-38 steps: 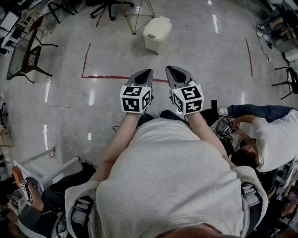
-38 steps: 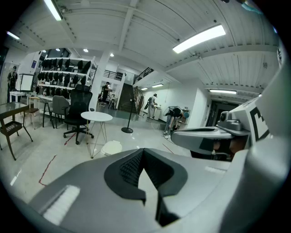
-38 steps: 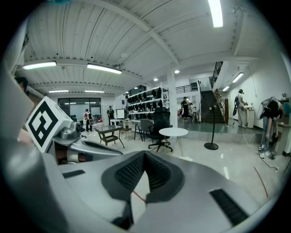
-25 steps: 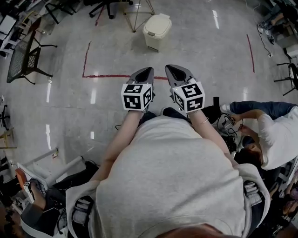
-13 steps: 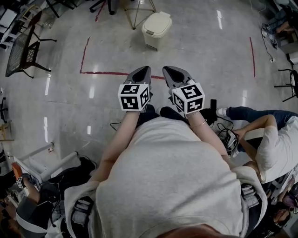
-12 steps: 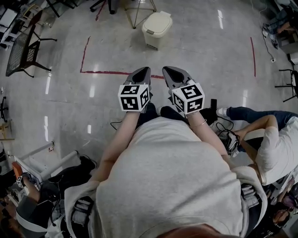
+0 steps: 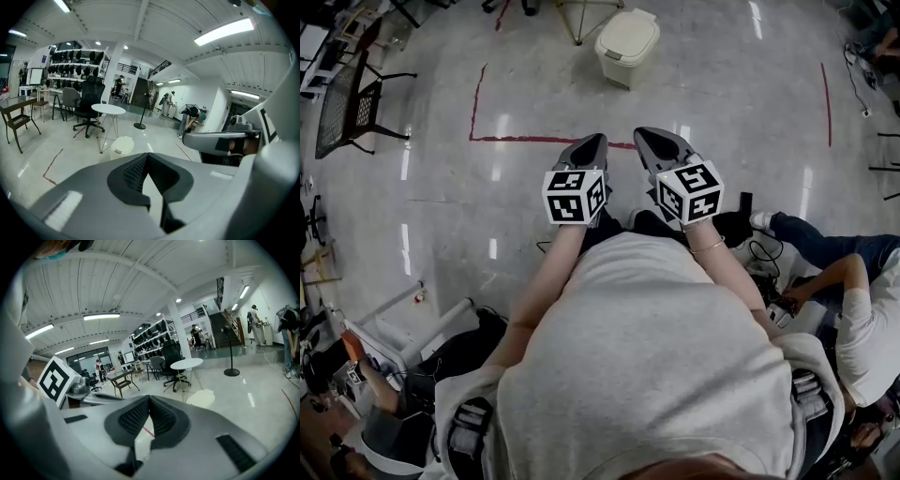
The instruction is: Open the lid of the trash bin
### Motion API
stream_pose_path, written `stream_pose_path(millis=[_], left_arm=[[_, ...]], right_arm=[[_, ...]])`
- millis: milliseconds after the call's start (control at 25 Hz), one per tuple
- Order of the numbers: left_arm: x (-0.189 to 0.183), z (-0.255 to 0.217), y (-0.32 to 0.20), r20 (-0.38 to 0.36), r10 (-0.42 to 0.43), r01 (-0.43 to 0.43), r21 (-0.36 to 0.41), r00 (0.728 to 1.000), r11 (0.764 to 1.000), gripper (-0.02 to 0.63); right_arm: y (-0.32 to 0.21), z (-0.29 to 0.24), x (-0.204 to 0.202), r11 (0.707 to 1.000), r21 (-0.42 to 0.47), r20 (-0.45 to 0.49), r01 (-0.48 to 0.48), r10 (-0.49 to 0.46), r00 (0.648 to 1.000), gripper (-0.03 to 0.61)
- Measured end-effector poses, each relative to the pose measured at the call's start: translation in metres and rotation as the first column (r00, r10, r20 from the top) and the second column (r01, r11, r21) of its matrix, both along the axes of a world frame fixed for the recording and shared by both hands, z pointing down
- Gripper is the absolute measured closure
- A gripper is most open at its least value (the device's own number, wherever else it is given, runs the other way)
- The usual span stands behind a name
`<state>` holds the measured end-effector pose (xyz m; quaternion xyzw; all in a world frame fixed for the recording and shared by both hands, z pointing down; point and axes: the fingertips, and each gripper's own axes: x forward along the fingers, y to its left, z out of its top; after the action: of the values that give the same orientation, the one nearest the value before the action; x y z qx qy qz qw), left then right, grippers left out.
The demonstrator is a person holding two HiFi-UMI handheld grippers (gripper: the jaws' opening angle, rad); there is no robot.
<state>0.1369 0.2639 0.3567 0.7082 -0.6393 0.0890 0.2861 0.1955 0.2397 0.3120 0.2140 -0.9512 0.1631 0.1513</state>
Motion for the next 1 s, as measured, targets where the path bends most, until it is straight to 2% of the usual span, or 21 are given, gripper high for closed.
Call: stream_pose_path(millis=[280,520,760,1000], left_arm=[[-0.091,0.001,-0.062,-0.048,0.046,-0.046,0.004,0.998,0.999,0.609],[-0.159,0.004,-0.111,-0.099,0.139,-0.143,-0.036,0.985,0.989,0.609],[-0.191,0.021,-0.134,-0.135,0.241,-0.253,-0.081,0.961,0.964,0.609],[-0.204,0.034,-0.149,-0.172,0.267,-0.288,-0.114,0.948,0.951,0.609]], right_arm=[[-0.055,0.013,-0.080,0.997,-0.012,-0.048,-0.071,0.070,0.996,0.572],[-0.099,0.014,-0.147,0.988,-0.038,-0.061,-0.150,0.148,0.987,0.571],[-0.117,0.027,-0.193,0.984,-0.035,-0.127,-0.175,0.170,0.977,0.572],[-0.139,0.038,-0.199,0.968,-0.085,-0.147,-0.237,0.223,0.964,0.572]])
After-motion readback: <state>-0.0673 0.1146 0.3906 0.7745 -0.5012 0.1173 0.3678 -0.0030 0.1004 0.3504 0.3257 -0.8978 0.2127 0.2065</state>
